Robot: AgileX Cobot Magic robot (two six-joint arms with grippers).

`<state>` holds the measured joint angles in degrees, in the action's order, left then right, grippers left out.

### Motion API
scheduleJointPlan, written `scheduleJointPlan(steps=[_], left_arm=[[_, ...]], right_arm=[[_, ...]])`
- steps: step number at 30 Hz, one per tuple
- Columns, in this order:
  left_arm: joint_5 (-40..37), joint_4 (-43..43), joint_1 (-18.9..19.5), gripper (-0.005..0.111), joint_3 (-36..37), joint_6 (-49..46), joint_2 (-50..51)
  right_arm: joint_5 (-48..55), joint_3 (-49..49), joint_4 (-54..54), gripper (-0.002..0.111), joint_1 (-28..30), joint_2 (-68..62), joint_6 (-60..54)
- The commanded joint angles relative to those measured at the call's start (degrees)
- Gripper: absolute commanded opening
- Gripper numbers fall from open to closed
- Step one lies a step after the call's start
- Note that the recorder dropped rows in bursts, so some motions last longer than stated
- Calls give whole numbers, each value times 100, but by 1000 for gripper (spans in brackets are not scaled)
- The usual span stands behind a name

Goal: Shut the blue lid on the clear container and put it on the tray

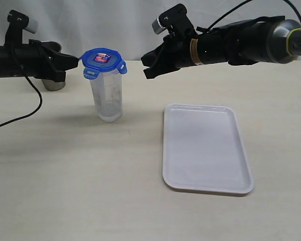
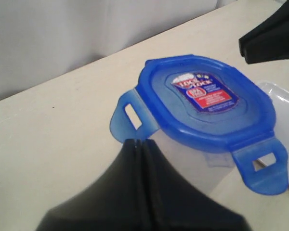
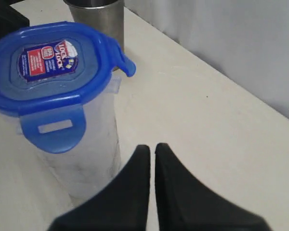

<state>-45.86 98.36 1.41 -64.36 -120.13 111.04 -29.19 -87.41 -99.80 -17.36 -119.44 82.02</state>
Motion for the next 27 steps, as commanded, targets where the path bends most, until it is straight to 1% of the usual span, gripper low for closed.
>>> scheduleJointPlan(steps=[1,6,19,21,24,27], left_arm=[[55,-604,-9,0,-27,432,15],[-359,-627,-9,0,18,634,73],[-333,-628,-9,0,96,618,136],[-333,-598,-9,0,96,618,136],[-291,-585,-9,0,96,618,136],[-303,-585,-9,0,96,603,136]], right_arm=[[-32,20,154,4,-15,59,-598],[-106,20,498,4,-137,59,-920],[-199,20,491,4,-346,38,-967],[-225,20,448,4,-346,38,-836],[-238,20,-15,4,-346,38,-412],[-238,20,-15,4,-346,38,-334]])
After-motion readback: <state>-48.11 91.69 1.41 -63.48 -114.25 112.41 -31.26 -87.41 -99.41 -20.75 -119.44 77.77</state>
